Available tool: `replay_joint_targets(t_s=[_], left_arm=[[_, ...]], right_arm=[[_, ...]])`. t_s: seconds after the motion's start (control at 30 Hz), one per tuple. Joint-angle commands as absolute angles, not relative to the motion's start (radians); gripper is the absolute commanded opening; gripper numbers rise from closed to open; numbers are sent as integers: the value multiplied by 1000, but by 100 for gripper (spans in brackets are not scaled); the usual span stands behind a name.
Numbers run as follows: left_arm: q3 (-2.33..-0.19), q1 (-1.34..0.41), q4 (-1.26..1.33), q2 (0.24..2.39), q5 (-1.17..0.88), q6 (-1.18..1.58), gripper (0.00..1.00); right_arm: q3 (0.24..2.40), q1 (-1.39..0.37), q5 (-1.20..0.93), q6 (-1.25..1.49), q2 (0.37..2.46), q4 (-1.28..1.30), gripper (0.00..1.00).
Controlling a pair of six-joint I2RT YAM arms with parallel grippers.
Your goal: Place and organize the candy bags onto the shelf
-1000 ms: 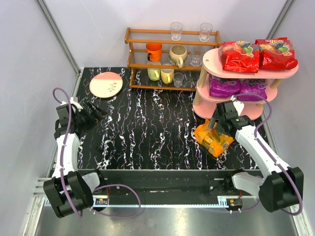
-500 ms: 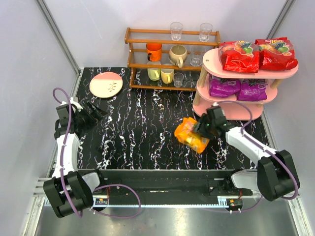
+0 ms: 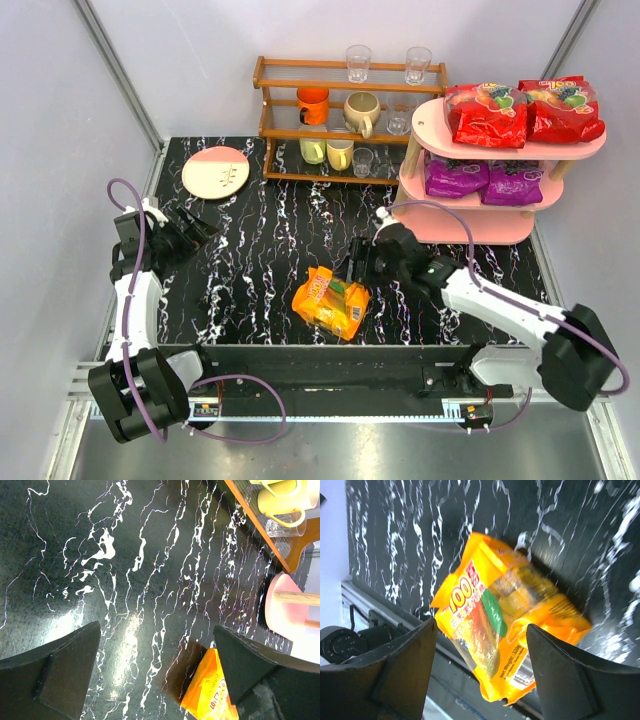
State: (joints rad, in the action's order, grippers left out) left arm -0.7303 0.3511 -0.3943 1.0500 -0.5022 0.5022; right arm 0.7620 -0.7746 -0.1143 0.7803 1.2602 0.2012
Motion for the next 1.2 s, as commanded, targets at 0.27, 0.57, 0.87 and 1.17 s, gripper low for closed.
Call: replay_joint_targets(t_s=[0.27, 0.57, 0.87, 1.17], left_arm=[[-733, 357, -357, 1054, -515, 503, 99], [-732, 357, -357, 1051, -514, 503, 99], [-730, 359, -350, 1060, -522, 509, 99], [-729, 357, -348, 1060, -523, 512, 99]], right_arm=[[641, -453, -661, 489, 1336, -165, 89], [604, -453, -953, 557, 1513, -376, 83], [630, -486, -821, 447, 1488, -65, 76], [679, -603, -621, 380, 1483, 161, 63]])
